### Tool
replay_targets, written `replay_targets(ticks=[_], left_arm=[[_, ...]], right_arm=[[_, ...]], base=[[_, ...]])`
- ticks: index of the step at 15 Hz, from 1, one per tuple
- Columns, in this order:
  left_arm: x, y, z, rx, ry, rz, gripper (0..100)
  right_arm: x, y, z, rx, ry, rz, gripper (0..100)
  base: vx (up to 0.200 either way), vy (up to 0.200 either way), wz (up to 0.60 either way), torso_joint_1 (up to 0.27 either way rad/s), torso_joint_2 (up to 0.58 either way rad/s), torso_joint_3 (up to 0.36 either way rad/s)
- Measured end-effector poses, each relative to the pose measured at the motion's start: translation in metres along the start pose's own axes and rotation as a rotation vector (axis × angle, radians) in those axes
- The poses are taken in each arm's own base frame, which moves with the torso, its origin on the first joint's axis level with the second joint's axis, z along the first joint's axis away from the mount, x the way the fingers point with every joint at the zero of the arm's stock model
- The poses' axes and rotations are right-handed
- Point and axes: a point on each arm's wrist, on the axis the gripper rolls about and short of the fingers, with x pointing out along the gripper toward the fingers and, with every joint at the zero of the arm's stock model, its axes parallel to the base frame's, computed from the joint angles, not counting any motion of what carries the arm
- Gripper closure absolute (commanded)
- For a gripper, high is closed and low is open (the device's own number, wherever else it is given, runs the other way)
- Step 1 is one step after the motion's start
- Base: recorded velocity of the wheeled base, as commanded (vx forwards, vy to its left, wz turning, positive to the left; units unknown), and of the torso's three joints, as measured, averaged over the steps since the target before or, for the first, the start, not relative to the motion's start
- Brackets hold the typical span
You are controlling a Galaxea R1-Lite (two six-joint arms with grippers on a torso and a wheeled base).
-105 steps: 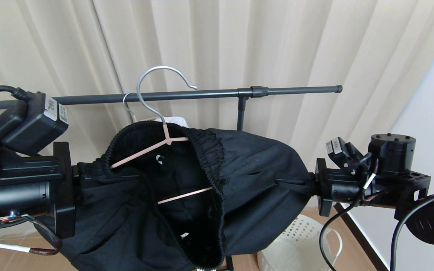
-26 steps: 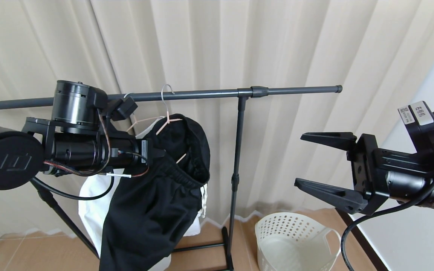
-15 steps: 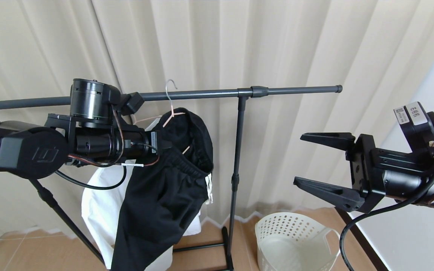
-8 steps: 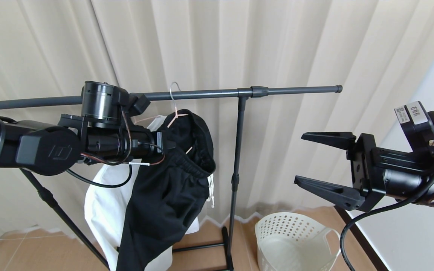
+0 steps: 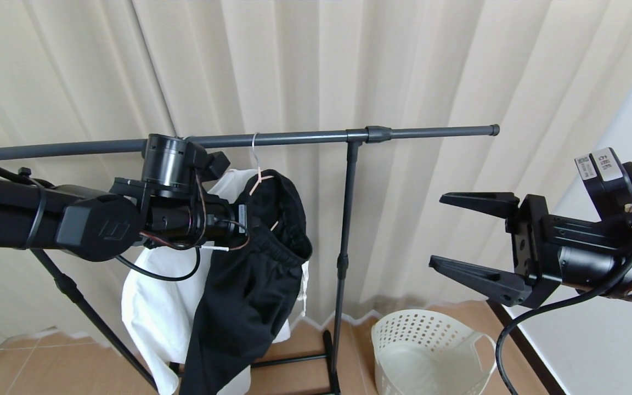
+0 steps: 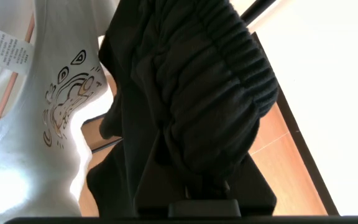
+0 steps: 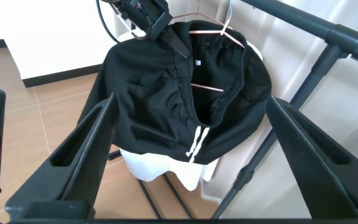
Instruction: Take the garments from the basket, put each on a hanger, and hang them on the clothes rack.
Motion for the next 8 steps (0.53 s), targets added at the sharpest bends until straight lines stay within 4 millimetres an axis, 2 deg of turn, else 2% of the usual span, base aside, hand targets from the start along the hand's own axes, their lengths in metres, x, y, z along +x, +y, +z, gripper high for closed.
replay_targets(ticks=[7, 8], left_arm=[[0.006, 0.0001, -0.0007, 0.003, 0.006, 0.012, 100], [0.006, 0.0002, -0.0004, 0.004, 0.003, 0.018, 0]], right_arm=[[-0.0002, 0.0001, -0.0006, 0.0, 0.001, 0.0, 0], [-0.0003, 0.0003, -0.001, -0.001, 0.002, 0.0, 0]], base=[[0.0, 0.0, 0.0, 0.0, 0.0, 0.0], [0.0, 0.0, 0.0, 0.0, 0.0, 0.0]])
